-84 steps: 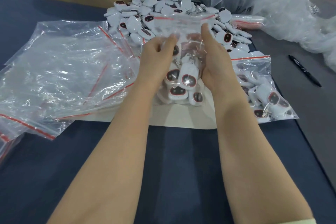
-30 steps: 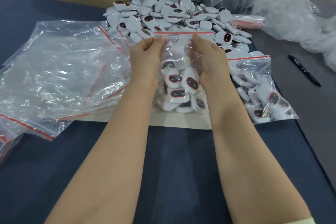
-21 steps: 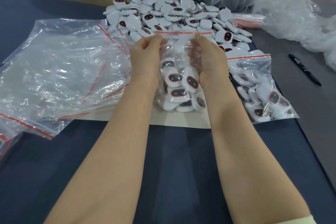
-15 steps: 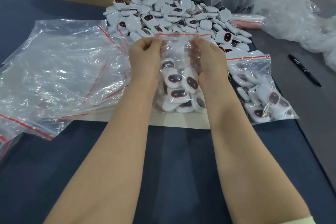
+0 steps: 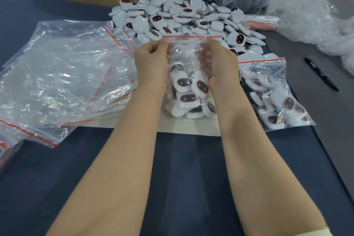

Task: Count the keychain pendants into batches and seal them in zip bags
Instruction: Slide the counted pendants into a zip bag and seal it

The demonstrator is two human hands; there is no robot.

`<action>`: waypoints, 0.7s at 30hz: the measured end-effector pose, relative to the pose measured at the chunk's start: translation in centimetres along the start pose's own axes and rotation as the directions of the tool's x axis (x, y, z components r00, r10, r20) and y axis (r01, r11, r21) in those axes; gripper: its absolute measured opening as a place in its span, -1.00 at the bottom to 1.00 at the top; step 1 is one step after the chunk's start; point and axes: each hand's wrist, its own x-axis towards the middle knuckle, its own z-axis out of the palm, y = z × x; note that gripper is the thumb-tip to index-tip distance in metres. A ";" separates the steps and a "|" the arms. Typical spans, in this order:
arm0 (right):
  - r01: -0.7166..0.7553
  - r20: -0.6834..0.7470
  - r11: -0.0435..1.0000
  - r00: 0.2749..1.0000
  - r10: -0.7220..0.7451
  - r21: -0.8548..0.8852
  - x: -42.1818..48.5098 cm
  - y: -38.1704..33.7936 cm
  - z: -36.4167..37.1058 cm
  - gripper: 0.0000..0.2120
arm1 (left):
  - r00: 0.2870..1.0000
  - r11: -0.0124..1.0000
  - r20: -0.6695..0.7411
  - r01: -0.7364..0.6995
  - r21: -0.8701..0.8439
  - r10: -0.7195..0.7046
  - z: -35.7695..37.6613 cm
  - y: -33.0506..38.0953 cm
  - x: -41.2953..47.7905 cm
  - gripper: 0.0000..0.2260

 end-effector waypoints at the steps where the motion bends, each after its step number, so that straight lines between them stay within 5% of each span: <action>1: 0.000 -0.001 1.000 1.000 0.000 0.005 0.0 0.0 0.0 -0.75 | 1.000 1.000 -0.002 -0.010 0.014 0.010 0.0 0.0 0.0 -0.81; 21: 0.068 0.032 0.997 0.997 -0.068 0.024 0.0 0.3 0.0 -0.77 | 0.999 0.999 0.018 -0.029 -0.030 0.030 0.3 -0.1 -0.1 -0.88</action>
